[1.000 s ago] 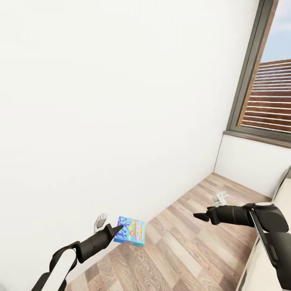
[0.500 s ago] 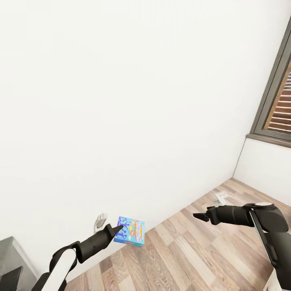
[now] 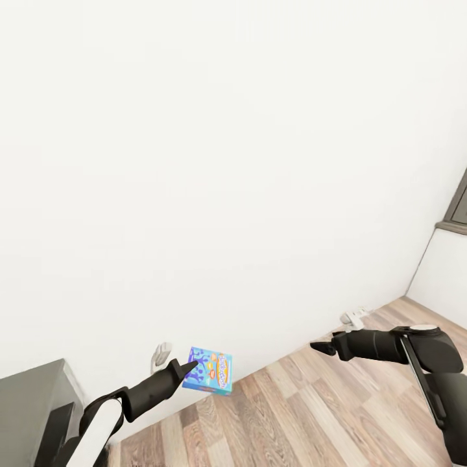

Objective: Put all the toys in the child's room - the three board games (two on the bed and one on the table), the two jigsaw puzzles on the table, and the tennis ball on the table - inside the toy box on the table in the child's room.

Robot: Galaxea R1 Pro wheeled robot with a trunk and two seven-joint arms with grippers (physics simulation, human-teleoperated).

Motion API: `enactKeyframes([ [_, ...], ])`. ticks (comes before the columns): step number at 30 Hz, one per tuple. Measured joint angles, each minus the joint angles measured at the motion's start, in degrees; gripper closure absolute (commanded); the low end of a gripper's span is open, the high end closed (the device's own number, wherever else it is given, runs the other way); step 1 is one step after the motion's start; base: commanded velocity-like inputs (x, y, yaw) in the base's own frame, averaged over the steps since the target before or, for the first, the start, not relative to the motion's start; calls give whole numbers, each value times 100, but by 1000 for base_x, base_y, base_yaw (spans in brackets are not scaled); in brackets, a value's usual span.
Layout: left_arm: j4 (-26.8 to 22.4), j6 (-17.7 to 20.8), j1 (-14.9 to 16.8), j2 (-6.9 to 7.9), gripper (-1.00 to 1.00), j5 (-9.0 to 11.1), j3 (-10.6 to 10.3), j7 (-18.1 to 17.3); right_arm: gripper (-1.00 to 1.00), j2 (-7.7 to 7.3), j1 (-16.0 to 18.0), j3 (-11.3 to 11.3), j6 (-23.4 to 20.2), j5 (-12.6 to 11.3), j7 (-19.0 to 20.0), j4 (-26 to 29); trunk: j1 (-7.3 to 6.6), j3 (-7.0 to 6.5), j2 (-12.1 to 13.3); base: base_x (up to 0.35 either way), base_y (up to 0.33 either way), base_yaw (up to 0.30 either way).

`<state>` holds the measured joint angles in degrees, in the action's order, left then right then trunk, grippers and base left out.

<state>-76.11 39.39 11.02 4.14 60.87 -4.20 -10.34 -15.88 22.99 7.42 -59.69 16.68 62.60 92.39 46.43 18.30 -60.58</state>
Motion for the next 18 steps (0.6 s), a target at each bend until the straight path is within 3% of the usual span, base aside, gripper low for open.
enactKeyframes([
  [18, -40, -1, 0, 5, 100, -16, -6, 0, -100, 5, 0, 7, 0, 0, 0, 0, -396, -240, 723, 0, 0, 257],
])
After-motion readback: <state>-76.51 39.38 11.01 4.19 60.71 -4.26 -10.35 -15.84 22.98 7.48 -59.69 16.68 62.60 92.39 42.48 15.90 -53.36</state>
